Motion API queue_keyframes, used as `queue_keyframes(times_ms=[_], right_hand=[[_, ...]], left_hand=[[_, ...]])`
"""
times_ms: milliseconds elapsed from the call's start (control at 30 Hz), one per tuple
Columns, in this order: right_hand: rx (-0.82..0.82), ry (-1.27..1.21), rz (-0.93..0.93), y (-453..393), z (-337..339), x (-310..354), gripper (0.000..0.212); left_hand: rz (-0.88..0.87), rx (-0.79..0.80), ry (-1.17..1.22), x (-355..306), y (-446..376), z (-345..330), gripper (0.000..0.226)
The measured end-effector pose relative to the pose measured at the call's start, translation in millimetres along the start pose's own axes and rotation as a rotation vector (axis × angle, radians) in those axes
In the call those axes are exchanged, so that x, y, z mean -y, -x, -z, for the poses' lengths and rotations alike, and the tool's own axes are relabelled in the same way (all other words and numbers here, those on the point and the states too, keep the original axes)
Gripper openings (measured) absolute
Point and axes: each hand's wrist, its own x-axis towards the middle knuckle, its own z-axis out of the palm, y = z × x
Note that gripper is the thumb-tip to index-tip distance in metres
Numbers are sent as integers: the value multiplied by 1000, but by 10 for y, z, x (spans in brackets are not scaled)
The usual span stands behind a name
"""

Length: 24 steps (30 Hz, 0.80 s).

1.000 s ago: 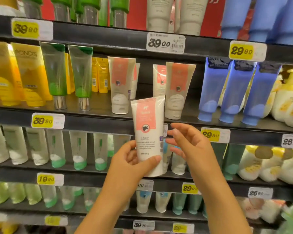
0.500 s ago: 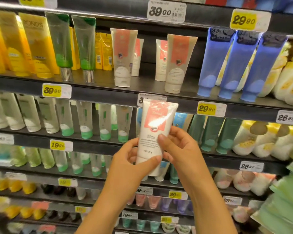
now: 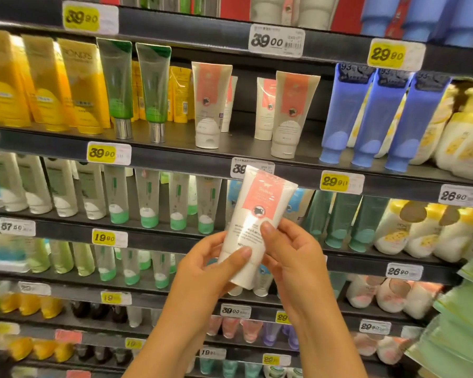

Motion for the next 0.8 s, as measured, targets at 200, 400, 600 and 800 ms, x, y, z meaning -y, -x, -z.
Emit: queue_keyframes(times_ms=[200,400,600,800], right_hand=[[-51,-69,32,-14,-203,-33,38],[-71,-90,63,-12,-365,-50,37],[-121,-109,76,-10,-499,-55,43],[-160,-127,63,-4,-568,-64,42]], left_hand=[[199,86,348,-146,-14,149,32],[423,116,606,-260,-35,300,43],[504,237,670,-271,-83,417,43],[477,247,733,-262,-109,484,38]])
